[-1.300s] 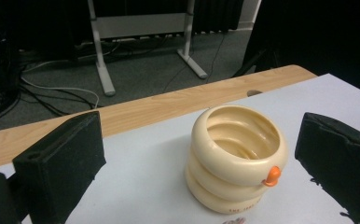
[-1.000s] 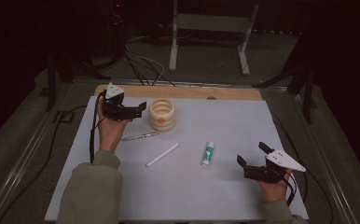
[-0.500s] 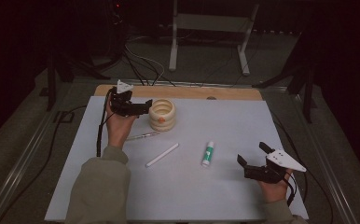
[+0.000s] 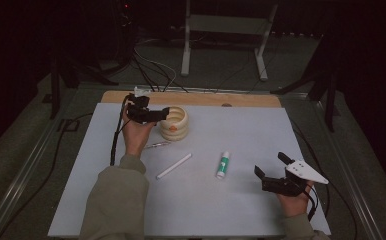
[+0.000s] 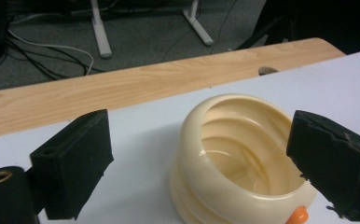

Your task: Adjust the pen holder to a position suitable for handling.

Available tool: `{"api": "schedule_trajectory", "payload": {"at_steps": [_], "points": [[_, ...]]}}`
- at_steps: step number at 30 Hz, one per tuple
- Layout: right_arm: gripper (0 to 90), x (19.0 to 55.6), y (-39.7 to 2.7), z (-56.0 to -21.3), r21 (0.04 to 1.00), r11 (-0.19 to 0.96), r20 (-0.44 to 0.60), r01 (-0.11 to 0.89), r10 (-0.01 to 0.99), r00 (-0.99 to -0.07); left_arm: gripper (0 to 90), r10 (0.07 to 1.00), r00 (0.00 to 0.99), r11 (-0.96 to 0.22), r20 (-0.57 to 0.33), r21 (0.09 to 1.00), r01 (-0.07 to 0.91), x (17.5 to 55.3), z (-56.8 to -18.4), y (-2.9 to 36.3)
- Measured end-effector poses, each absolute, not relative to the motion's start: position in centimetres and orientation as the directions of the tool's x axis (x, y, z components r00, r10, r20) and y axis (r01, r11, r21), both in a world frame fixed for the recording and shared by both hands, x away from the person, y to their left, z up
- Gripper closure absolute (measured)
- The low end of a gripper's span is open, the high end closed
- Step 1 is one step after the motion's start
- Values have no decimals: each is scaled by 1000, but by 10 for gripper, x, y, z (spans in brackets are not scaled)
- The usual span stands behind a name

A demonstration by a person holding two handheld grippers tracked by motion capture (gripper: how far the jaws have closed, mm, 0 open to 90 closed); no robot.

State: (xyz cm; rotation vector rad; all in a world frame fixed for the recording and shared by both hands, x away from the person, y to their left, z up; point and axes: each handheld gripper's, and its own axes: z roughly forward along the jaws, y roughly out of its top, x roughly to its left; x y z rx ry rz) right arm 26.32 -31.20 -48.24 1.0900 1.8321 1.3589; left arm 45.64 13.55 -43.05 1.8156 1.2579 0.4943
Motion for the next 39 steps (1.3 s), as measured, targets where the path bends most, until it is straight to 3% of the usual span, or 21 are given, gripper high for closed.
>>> {"api": "schedule_trajectory", "payload": {"at_steps": [7, 15, 22, 30, 39], "points": [[3, 263, -312, -482, 956, 136, 5, 259, 877, -480, 172, 905, 406, -156, -129, 786, 598, 463, -438, 121], [3, 263, -313, -482, 957, 134, 8, 259, 877, -480, 483, 922, 355, -133, -156, 733, 668, 472, -455, 115], [3, 263, -314, -482, 957, 123, 18, 261, 878, -478, 654, 936, 299, -82, -187, 710, 700, 477, -461, 113], [3, 263, -314, -482, 959, 117, 22, 258, 877, -480, 726, 939, 284, -62, -192, 718, 693, 478, -464, 108], [3, 263, -314, -482, 959, 116, 23, 258, 877, -479, 737, 936, 299, -76, -186, 722, 687, 478, -465, 104]]}}
